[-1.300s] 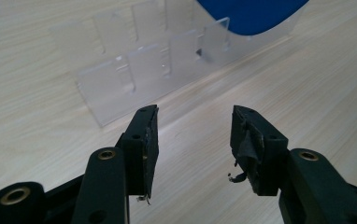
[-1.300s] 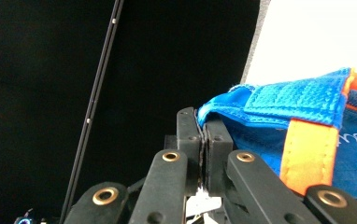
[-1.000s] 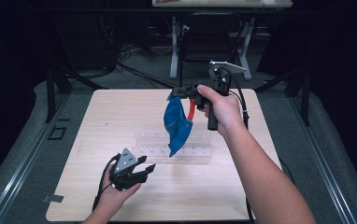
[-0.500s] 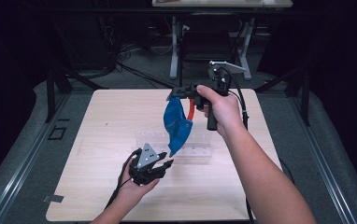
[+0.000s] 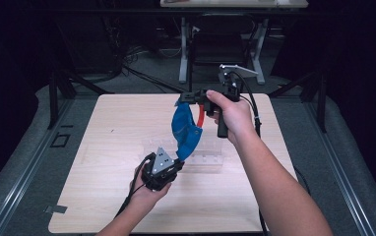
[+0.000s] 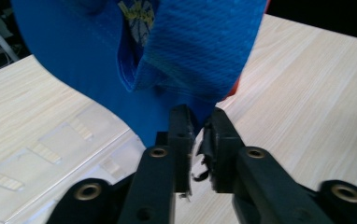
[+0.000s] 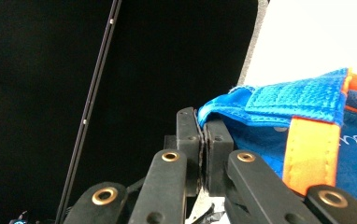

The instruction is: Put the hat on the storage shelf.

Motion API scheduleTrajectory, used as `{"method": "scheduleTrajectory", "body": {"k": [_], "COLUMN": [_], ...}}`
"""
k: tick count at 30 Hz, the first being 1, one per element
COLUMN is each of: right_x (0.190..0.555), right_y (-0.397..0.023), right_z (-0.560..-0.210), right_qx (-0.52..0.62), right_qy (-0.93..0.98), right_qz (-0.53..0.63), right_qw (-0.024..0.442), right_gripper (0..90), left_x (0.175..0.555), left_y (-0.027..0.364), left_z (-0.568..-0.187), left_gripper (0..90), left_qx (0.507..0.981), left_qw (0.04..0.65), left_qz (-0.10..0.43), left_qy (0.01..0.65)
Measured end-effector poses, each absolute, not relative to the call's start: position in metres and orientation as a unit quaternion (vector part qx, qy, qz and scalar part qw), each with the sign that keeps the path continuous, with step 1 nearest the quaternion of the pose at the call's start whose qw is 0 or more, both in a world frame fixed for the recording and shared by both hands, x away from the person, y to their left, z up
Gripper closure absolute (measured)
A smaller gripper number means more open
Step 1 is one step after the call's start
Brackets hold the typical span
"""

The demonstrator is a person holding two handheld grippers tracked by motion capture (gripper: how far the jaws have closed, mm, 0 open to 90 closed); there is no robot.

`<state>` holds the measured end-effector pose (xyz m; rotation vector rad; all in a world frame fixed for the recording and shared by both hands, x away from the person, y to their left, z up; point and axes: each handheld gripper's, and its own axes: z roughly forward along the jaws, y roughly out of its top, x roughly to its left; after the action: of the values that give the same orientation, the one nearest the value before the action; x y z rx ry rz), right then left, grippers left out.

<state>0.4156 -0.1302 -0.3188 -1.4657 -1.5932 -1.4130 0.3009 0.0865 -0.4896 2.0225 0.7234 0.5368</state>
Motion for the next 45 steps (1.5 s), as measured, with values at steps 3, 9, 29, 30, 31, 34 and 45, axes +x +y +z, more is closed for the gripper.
{"method": "scheduleTrajectory", "body": {"k": [3,9,29,30,31,34,45], "right_x": [0.415,0.415,0.416,0.416,0.416,0.416,0.415], "right_y": [-0.131,-0.129,-0.133,-0.133,-0.135,-0.139,-0.152], "right_z": [-0.319,-0.32,-0.325,-0.325,-0.325,-0.325,-0.324], "right_qx": [-0.544,-0.545,-0.554,-0.554,-0.555,-0.558,-0.561], "right_qy": [-0.595,-0.598,-0.605,-0.605,-0.604,-0.603,-0.604], "right_qz": [-0.523,-0.521,-0.515,-0.515,-0.515,-0.514,-0.513], "right_qw": [0.275,0.272,0.249,0.249,0.249,0.247,0.238], "right_gripper": [87.6,87.5,74.7,74.7,74.0,72.8,72.4], "left_x": [0.302,0.304,0.31,0.31,0.31,0.311,0.315], "left_y": [0.092,0.099,0.103,0.103,0.103,0.103,0.107], "left_z": [-0.49,-0.49,-0.493,-0.493,-0.493,-0.494,-0.506], "left_gripper": [85.3,87.9,88.5,88.5,88.5,88.5,88.4], "left_qx": [0.82,0.818,0.819,0.819,0.818,0.818,0.816], "left_qw": [0.443,0.441,0.431,0.431,0.432,0.432,0.431], "left_qz": [0.221,0.229,0.228,0.228,0.227,0.227,0.213], "left_qy": [0.288,0.289,0.301,0.301,0.303,0.305,0.321]}}
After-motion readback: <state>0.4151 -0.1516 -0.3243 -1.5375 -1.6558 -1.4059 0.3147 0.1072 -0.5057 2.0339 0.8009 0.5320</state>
